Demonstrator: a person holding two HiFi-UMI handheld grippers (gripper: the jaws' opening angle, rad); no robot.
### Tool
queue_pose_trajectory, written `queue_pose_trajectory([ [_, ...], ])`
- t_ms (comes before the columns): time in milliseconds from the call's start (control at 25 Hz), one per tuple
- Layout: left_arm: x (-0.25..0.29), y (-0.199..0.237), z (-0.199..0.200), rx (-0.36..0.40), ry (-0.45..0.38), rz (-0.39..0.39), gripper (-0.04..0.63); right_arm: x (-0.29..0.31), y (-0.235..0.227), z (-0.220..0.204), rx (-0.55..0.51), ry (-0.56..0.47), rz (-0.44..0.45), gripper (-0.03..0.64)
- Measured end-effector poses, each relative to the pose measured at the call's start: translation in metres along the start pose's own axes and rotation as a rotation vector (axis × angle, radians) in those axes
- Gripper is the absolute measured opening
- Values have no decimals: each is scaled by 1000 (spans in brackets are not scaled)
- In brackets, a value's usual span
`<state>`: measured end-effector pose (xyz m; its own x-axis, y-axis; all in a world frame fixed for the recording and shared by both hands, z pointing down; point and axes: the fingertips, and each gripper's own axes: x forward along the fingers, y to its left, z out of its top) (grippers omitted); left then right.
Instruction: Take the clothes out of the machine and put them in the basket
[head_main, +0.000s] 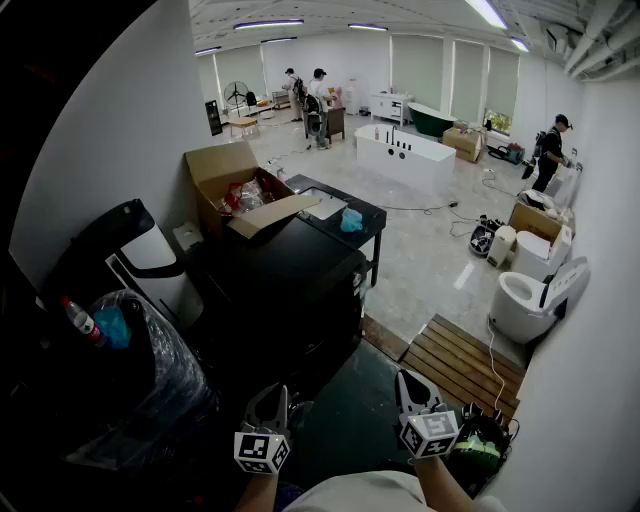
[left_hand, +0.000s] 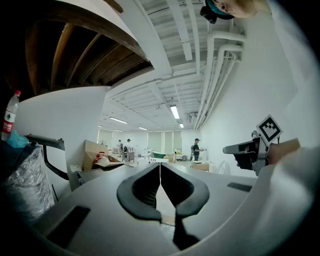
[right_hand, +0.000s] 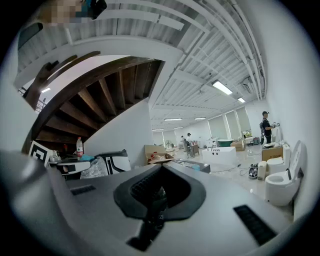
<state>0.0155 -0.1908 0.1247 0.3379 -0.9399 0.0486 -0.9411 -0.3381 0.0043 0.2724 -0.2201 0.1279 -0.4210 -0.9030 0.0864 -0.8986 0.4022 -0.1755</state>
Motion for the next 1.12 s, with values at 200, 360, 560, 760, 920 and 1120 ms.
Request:
queue_pose_trajectory([
  [200, 1, 1, 1, 5, 0, -5, 20, 1, -3, 1, 5, -6, -15, 8],
  [360, -1, 1, 2, 7, -1, 2, 20, -2, -5, 1, 4, -7, -18, 7],
  [560, -1, 0, 5, 7, -1, 0, 21, -3, -2, 3, 3, -19, -8, 8],
  [760, -1, -3, 3, 9, -2, -5, 21, -4, 0, -1, 7, -23, -7, 8],
  [920, 0, -1, 3, 9, -6, -9, 20, -2, 4, -3, 2, -24, -6, 8],
  [1120, -2, -3, 5, 6, -4, -14, 20, -5, 0, 1, -4, -32, -49, 8],
])
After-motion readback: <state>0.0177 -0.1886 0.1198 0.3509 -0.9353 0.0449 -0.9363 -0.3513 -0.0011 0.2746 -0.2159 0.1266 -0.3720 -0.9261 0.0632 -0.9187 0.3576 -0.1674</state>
